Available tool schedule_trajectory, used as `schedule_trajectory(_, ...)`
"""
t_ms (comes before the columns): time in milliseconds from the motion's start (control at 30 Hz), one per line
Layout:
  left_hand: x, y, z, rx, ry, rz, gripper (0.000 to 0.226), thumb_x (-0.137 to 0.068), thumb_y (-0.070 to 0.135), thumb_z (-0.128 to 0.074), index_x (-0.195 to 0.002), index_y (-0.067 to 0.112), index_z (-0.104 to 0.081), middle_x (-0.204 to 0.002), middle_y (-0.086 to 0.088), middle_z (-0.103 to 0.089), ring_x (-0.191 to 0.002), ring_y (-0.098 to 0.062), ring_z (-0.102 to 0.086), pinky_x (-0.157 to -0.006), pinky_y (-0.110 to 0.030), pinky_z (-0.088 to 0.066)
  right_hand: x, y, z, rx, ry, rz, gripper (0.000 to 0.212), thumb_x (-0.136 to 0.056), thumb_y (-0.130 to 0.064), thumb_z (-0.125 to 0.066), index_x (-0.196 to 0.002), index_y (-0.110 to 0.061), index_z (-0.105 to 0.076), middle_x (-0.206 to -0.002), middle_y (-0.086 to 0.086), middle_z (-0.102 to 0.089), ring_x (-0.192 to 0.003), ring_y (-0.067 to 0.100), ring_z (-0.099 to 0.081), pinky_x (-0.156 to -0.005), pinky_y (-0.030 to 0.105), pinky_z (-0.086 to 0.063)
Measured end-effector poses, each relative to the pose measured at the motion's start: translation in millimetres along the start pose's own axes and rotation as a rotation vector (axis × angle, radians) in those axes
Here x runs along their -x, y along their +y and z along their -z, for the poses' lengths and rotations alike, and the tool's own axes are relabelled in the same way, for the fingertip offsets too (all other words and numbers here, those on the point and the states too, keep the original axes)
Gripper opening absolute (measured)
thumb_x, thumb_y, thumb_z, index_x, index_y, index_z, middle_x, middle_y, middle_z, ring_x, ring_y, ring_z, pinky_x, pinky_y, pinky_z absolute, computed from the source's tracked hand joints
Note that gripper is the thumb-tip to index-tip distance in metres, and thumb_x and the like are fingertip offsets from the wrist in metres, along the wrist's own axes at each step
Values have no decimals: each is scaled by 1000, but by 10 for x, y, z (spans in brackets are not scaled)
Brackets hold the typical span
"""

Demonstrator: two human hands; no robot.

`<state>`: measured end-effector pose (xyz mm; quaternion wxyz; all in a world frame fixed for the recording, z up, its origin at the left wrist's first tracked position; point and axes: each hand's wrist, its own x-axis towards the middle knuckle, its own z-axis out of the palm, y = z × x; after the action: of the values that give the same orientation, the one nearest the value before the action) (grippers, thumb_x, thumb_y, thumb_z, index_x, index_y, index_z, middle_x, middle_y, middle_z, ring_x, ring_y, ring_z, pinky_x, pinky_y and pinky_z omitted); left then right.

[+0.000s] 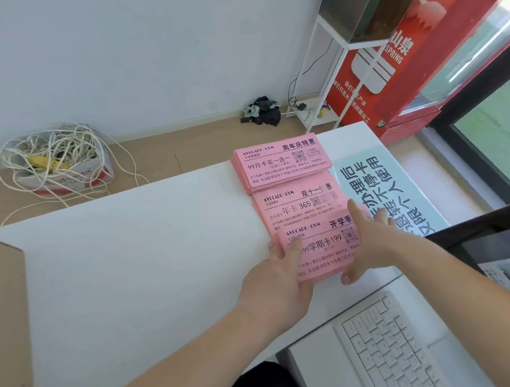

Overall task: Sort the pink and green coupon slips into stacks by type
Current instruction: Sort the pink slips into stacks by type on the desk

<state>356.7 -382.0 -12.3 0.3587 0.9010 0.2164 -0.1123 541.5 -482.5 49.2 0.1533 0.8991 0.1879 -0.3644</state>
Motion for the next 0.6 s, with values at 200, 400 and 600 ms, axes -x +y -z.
schedule_trajectory(200, 390, -395, 398, 174, 91, 22, 68, -100, 46, -53, -159, 39, -20, -152, 13, -44, -131, -6, -50, -110, -27, -40, 309, -553, 176, 45, 127, 299, 110, -76, -53, -84, -162, -32, -19, -170, 3, -14, -155, 28, -19, -120, 54, -28)
schedule_trajectory(400, 1078, -1008, 996, 432, 341, 186, 35, -96, 42, -64, -130, 36, -62, -113, 21, -65, -95, 12, -61, -91, -21, -51, 701, -1648, 53, -267, 102, 696, 46, -94, -50, -65, -137, -40, -57, -123, -19, -62, -106, -2, -62, -88, 25, -52)
schedule_trajectory(600, 2128, -1687, 1368, 558, 599, 326, 22, -96, 36, -66, -118, 36, -68, -107, 22, -68, -92, 11, -62, -75, -7, -46, 1291, -2912, -308, -223, 0, 913, 34, -97, -46, -62, -130, -36, -64, -110, -20, -66, -99, -2, -64, -82, 24, -56)
